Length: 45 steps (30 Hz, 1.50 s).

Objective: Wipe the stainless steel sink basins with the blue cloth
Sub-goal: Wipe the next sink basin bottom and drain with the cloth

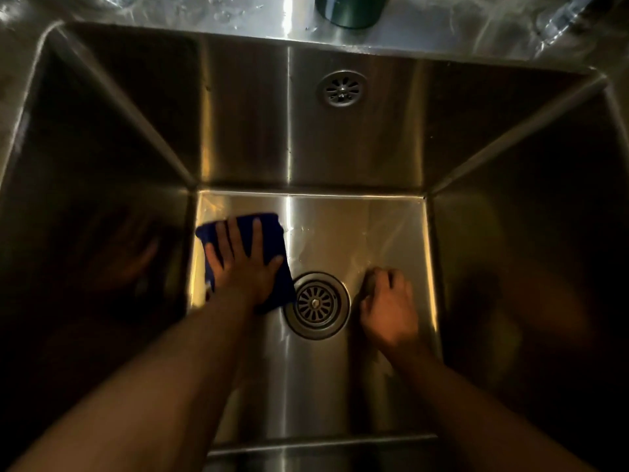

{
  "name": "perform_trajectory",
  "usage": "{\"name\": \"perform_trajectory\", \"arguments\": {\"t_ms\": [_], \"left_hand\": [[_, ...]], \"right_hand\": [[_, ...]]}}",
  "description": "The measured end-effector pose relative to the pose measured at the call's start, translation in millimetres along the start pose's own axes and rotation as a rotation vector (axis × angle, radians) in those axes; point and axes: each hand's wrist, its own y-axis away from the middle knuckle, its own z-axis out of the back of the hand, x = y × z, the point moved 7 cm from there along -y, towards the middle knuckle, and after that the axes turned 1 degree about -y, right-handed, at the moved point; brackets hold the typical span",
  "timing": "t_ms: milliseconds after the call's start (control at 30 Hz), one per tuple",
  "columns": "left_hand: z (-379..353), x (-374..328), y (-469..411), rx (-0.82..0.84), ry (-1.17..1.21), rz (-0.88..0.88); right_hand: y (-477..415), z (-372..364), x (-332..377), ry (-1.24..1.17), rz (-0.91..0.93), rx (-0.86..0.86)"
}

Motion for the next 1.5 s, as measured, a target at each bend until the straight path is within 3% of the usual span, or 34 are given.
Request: {"name": "perform_trajectory", "arguments": {"t_ms": [133, 300, 467, 633, 833, 1033, 1100, 1200, 1300, 1400, 1500], "left_hand": [[34, 4, -52, -0.046, -0.009, -0.07], [39, -1, -26, -0.273, -0.137, -0.114], [24, 6, -14, -0.193, -0.13, -0.105], [-16, 28, 29, 0.069, -0.056, -0.114], [-76, 55, 133, 0.456, -0.189, -0.03], [-78, 48, 179, 0.81, -0.308, -0.003], [-79, 47, 186, 0.725, -0.289, -0.017], [-65, 39, 189, 0.195, -0.169, -0.107], [-52, 38, 187, -0.044, -0.077, -0.177], [-50, 35, 176, -0.076, -0.096, -0.22], [-49, 22, 155, 0.078, -0.102, -0.182]], "right_hand": [[-12, 0, -6, 0.021, -0.026, -0.033], [-10, -3, -6, -0.007, -0.037, -0.051], [-5, -4, 1, -0.022, -0.02, -0.053], [7, 0, 10, -0.019, 0.016, -0.018], [25, -5, 13, -0.002, -0.024, 0.105], [39, -17, 17, 0.001, 0.016, 0.237], [40, -17, 16, -0.003, 0.026, 0.238], [38, -15, 14, 0.002, 0.032, 0.215], [35, -14, 12, -0.006, 0.029, 0.192], [31, -14, 12, -0.027, 0.03, 0.169], [25, -12, 11, -0.058, 0.016, 0.142]]}}
